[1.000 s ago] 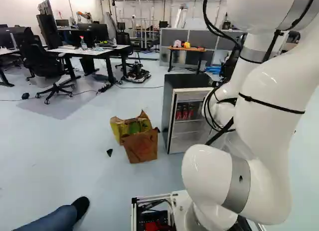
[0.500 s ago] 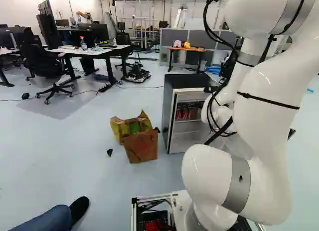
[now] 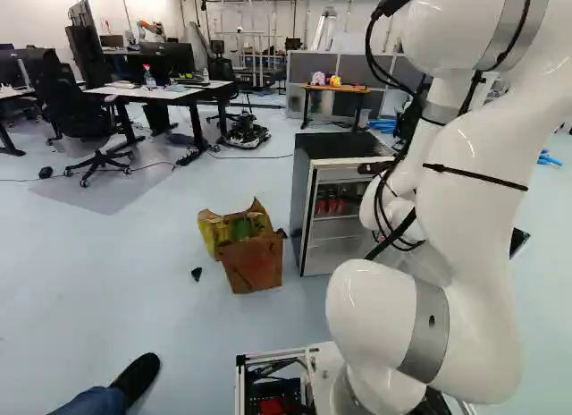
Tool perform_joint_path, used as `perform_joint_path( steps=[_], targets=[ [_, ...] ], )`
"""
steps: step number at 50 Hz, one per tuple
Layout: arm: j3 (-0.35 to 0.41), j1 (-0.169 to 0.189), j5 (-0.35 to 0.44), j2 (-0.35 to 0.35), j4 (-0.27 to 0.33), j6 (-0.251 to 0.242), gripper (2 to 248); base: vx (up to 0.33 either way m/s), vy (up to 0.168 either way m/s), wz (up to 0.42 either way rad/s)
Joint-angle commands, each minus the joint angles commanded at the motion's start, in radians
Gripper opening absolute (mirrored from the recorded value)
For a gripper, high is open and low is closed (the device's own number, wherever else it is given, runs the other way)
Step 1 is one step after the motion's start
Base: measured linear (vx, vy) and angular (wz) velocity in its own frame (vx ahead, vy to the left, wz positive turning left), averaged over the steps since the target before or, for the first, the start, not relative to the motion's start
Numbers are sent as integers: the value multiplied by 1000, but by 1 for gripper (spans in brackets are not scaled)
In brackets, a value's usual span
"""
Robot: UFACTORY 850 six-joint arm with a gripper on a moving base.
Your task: Grab a drink from the fridge
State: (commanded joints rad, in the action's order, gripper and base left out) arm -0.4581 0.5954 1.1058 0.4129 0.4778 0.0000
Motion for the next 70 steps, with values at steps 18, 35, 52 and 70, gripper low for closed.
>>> perform_joint_path(
  steps=[18,35,52,70],
  targets=[
    [-24,0,0,64,1,0,247,0,0,0],
    [-59,-5,0,133,1,0,247,0,0,0],
    [-111,-15,6,209,1,0,247,0,0,0],
    [-168,-26,28,289,1,0,247,0,0,0]
  ],
)
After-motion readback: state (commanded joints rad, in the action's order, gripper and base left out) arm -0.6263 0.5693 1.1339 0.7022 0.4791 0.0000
